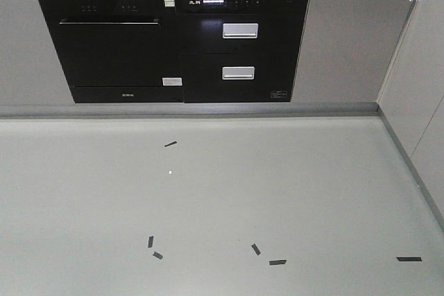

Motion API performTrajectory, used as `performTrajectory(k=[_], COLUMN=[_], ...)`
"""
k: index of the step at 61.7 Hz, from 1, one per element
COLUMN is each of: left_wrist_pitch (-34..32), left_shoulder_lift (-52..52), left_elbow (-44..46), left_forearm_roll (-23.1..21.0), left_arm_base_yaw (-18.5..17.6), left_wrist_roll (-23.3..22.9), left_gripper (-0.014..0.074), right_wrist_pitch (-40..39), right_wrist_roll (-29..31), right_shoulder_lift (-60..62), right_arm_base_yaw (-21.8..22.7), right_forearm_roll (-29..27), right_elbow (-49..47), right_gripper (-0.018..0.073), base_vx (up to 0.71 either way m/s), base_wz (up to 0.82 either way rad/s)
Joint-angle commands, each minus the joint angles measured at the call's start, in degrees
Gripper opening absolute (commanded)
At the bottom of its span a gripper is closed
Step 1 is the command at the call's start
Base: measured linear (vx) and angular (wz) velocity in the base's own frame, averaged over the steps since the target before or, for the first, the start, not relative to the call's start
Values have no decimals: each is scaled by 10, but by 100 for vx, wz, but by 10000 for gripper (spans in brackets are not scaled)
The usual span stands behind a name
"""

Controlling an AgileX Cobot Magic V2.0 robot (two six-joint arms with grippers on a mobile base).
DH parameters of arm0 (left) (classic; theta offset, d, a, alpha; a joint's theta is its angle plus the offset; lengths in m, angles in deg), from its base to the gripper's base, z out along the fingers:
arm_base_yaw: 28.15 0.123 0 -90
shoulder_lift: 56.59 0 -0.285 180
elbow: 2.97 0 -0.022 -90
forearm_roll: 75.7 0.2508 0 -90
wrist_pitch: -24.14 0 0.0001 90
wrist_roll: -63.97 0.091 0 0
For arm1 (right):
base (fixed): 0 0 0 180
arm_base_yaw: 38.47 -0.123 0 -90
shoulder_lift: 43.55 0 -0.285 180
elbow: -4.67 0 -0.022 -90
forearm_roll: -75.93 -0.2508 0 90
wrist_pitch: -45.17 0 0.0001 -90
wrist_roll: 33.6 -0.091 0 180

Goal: Distribute corn equally
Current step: 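Drive the base toward the counter with both grippers held still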

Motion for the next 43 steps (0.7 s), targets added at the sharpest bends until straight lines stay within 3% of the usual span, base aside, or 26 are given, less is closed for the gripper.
performTrajectory(k=[1, 43], left_wrist_pitch=[-43, -43], left_shoulder_lift=[-9, -9], left_elbow=[-2, -2], left_forearm_roll=[-1, -1], left_arm_base_yaw=[1, 1], left_wrist_roll=[-6, -6], left_gripper=[-6, -6], right_wrist_pitch=[-39, -39], right_wrist_roll=[2, 2], right_shoulder_lift=[4, 4], right_arm_base_yaw=[4, 4], right_forearm_roll=[2, 2], right_elbow=[4, 4], right_gripper=[-4, -4], base_vx=[0, 0], base_wz=[0, 0])
